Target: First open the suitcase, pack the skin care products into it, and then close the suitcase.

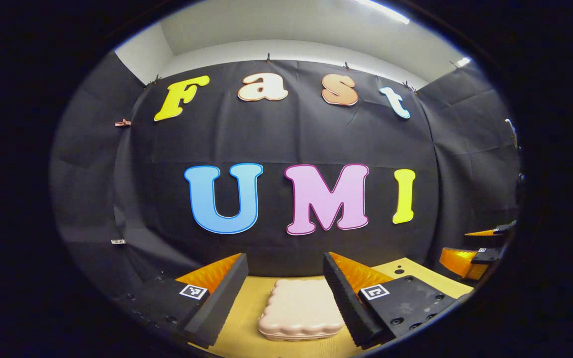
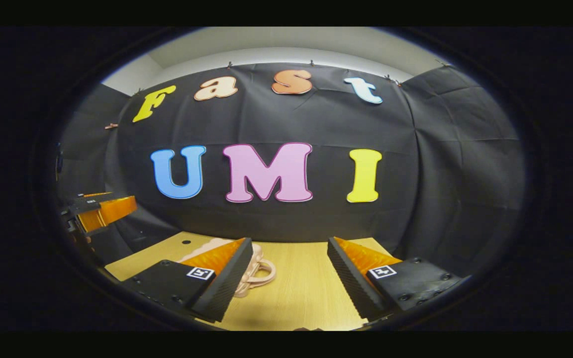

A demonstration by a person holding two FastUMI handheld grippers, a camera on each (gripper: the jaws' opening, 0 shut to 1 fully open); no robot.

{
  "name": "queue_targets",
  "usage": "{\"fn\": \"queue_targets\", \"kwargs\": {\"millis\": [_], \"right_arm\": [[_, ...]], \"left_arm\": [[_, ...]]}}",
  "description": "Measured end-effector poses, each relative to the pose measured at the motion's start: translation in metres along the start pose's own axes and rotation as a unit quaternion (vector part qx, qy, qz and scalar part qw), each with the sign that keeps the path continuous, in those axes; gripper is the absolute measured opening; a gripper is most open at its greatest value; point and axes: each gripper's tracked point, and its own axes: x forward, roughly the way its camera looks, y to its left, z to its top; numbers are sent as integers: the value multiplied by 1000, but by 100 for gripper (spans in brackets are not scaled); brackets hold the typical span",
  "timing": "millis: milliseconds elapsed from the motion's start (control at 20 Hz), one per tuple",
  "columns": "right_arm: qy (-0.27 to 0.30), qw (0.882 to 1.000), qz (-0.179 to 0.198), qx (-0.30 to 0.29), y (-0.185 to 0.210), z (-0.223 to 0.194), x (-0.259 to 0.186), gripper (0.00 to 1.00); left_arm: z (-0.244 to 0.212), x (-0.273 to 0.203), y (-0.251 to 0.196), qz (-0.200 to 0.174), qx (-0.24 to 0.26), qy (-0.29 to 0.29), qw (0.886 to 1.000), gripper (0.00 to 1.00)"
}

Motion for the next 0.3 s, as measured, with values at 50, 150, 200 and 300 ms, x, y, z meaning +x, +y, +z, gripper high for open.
{"fn": "queue_targets", "kwargs": {"millis": [50, 150, 200, 300], "right_arm": [[-2, 1000, -1, -3, -2, 1, -2, 96], [-4, 1000, -5, -6, -3, 2, -4, 96], [-2, 1000, -6, -5, -3, 1, -5, 96], [5, 1000, -6, 0, -2, -3, -7, 96]], "left_arm": [[-1, 0, 0, -3, -2, 1, 1000, 96], [-3, -1, -1, -4, -5, 4, 1000, 96], [-5, -3, 0, -3, -11, 4, 1000, 96], [-10, -7, -3, -12, -30, 8, 999, 96]]}}
